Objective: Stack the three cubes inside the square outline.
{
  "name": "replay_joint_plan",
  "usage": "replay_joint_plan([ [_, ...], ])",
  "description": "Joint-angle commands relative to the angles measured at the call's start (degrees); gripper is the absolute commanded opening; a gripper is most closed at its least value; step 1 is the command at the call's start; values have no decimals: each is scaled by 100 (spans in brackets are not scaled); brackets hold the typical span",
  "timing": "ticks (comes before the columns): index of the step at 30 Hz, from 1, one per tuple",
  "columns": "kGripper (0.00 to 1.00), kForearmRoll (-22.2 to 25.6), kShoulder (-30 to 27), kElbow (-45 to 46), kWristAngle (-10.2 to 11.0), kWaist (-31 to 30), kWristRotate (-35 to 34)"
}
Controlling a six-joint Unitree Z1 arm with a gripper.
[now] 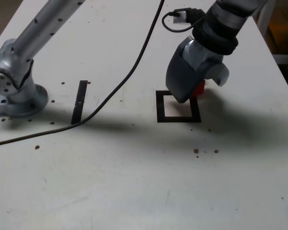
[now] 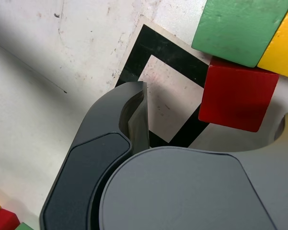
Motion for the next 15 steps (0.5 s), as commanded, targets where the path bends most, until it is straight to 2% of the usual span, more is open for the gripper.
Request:
replay_joint_plan([
  [1, 92, 29, 50, -51, 30, 19, 12],
  [15, 72, 261, 350, -541, 249, 146, 180],
])
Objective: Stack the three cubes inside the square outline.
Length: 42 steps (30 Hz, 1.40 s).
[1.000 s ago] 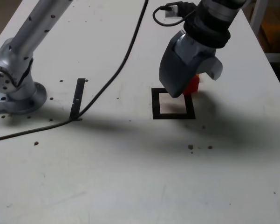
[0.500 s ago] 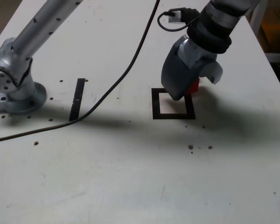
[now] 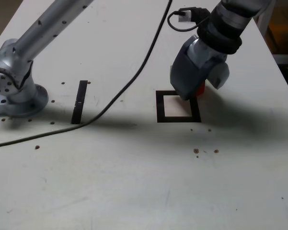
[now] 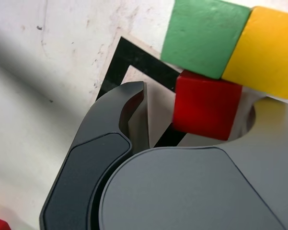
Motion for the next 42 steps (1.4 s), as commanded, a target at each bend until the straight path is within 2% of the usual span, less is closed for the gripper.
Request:
replay_joint_plan([
  [1, 72, 73, 64, -62, 33, 21, 30],
  [6, 67, 124, 134, -124, 74, 78, 133],
  [11, 51, 258, 133, -179, 121, 112, 151],
  [21, 29, 372, 61, -224, 200, 118, 286],
  [25, 27, 374, -104, -198, 220, 100, 427],
  [31, 23, 375, -952, 339, 569, -252, 294],
  [34, 23, 372, -1315, 735, 615, -524, 180],
  [38, 23, 361, -1429, 1089, 578, -863, 233],
  [42, 23, 335, -1308, 1110, 642, -1054, 337],
])
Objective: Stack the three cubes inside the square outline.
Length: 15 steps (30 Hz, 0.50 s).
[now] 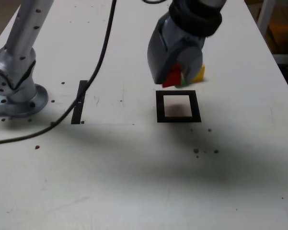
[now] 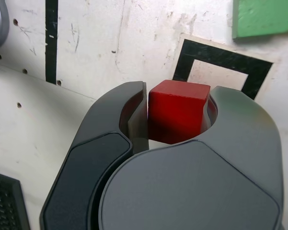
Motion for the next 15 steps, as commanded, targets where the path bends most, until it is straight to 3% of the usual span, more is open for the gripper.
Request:
replay_joint_plan([
  [1, 24, 86, 71, -30, 39, -40, 40],
  [11, 24, 73, 537, -183, 151, -48, 205],
  [15, 24, 87, 623, -195, 29, -57, 193],
])
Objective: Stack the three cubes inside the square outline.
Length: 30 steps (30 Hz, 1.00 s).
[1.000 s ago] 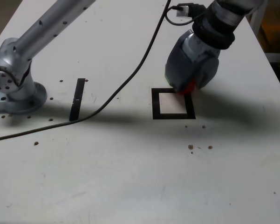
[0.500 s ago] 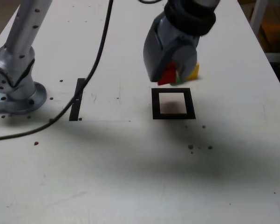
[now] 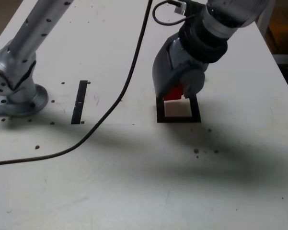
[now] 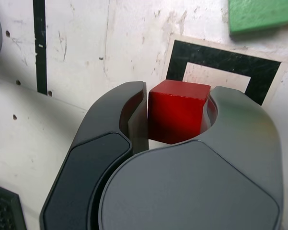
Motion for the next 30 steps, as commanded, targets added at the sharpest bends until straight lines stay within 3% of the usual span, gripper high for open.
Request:
replay_joint_plan([
  [1, 24, 95, 6, -3, -92, -21, -28],
  [10, 24, 82, 100, 39, -311, -182, -160],
  [30, 25, -11, 440, -268, -153, 36, 413],
])
